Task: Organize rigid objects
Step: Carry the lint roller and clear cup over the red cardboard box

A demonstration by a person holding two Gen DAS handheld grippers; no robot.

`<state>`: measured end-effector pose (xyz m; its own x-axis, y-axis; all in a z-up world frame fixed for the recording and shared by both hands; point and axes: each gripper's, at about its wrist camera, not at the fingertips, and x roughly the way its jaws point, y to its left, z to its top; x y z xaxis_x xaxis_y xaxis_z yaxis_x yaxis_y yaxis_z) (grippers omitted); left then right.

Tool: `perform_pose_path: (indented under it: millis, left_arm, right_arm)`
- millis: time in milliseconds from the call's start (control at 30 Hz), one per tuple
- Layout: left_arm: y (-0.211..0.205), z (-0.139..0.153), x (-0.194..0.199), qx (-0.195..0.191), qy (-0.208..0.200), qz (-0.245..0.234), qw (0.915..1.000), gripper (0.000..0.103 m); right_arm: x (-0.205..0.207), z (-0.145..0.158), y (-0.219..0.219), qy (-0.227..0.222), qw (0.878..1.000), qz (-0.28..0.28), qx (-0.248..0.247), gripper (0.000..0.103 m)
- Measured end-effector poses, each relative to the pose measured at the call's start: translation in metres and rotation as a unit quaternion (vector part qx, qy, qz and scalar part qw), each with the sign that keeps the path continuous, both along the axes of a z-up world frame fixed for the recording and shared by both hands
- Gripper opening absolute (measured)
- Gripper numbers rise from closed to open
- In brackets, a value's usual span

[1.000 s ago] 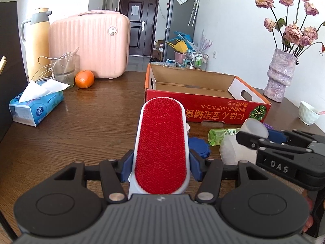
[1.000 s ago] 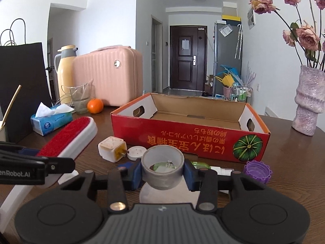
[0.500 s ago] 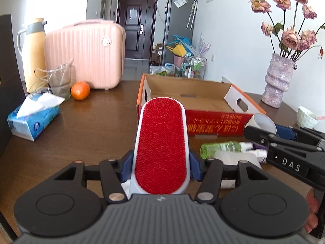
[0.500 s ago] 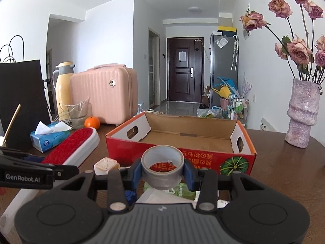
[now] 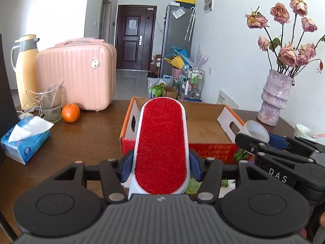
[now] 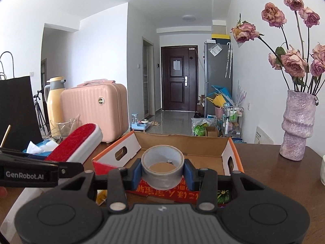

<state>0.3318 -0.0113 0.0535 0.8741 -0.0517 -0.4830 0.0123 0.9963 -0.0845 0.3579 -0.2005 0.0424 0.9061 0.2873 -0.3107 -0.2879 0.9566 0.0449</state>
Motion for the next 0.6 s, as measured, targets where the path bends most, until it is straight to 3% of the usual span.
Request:
perform_pose_path:
  millis: [600]
  left_arm:
    - [-0.028,0.011,0.068,-0.006,-0.009,0.02,0.9997,0.057]
  right_arm:
    - [0.056,0.007,-0.012,0.011,1.0,-0.023,0.004,0.042]
